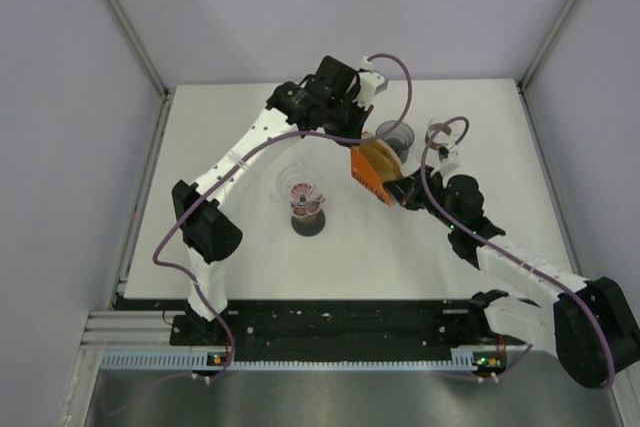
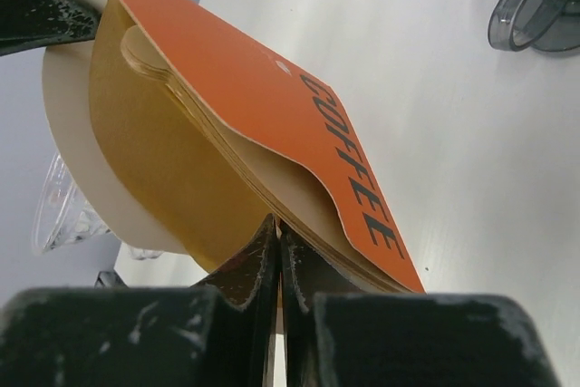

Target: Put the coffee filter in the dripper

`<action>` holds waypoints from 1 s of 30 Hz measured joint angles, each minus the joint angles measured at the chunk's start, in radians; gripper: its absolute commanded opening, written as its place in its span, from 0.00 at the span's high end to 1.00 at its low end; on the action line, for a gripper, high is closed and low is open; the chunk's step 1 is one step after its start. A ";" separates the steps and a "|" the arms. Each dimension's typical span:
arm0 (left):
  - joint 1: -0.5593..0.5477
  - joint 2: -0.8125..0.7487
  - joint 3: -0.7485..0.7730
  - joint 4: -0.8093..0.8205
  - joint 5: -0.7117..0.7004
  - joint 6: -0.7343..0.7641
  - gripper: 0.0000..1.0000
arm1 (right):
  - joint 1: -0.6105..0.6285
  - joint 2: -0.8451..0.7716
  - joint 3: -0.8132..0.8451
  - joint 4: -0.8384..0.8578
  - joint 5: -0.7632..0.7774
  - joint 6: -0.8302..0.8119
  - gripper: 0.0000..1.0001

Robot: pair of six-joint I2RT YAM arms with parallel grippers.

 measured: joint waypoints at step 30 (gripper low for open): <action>0.493 -0.120 -0.008 0.108 -0.068 -0.027 1.00 | 0.042 -0.039 0.795 -0.896 -0.153 -0.533 1.00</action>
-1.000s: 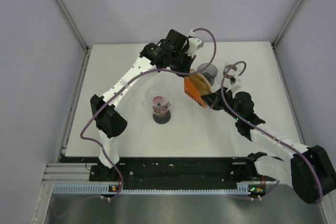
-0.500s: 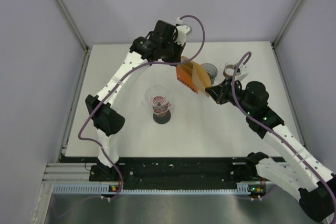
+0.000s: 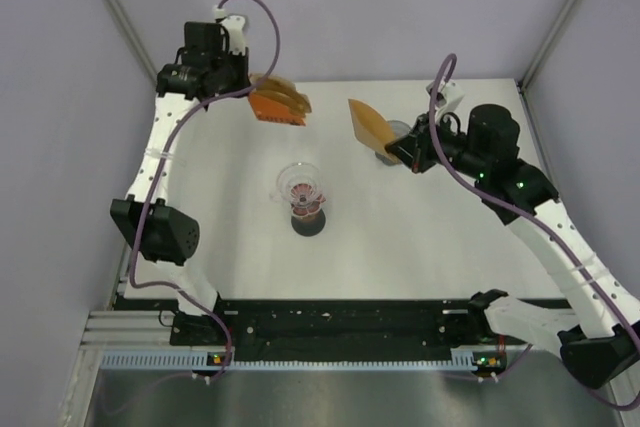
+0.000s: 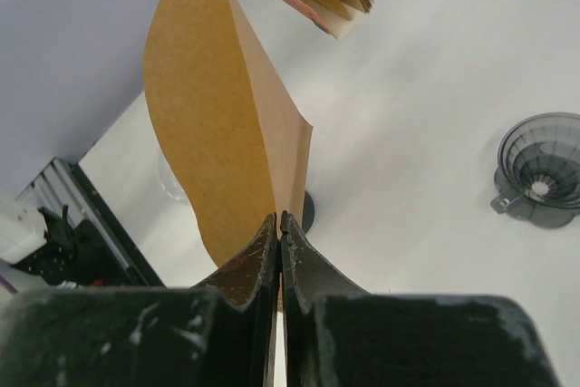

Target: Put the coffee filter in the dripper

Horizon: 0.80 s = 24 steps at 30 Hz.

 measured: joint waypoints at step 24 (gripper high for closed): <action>0.274 -0.275 -0.889 0.298 0.066 0.104 0.91 | 0.218 0.183 0.130 -0.120 -0.031 -0.110 1.00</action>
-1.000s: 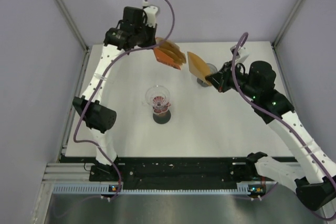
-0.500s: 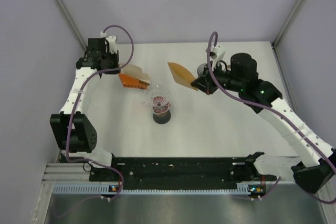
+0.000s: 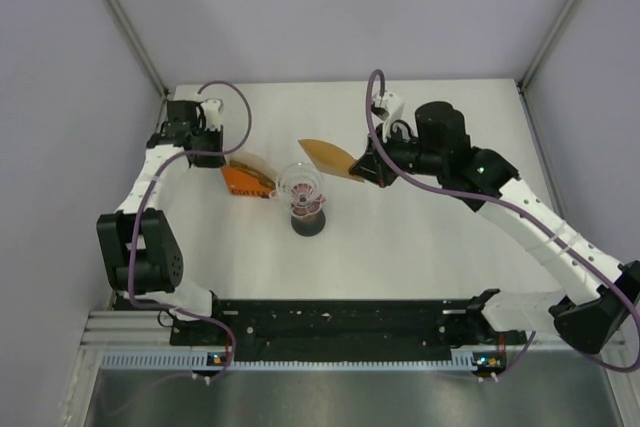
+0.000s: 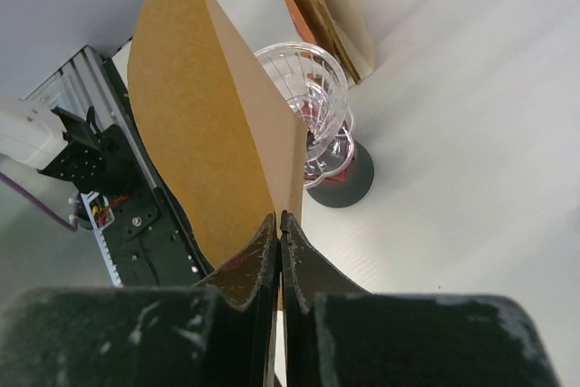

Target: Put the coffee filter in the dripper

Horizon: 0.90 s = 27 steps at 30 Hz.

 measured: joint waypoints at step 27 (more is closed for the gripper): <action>0.007 -0.288 0.223 -0.208 0.443 -0.006 0.31 | 0.111 0.423 0.439 -0.322 0.111 -0.080 1.00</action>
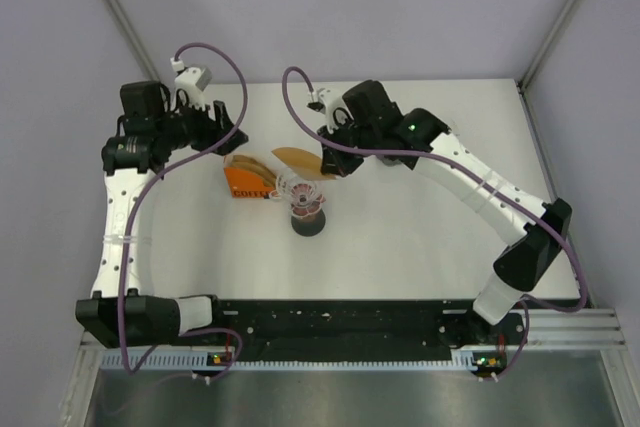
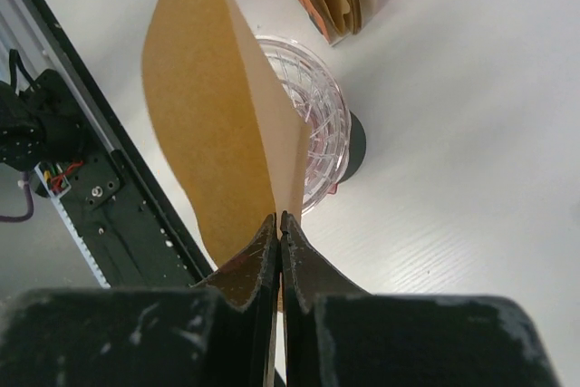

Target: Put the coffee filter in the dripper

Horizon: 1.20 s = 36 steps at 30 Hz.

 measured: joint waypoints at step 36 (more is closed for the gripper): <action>-0.270 0.010 -0.076 -0.026 -0.090 -0.073 0.39 | 0.037 0.150 0.084 -0.013 0.027 -0.022 1.00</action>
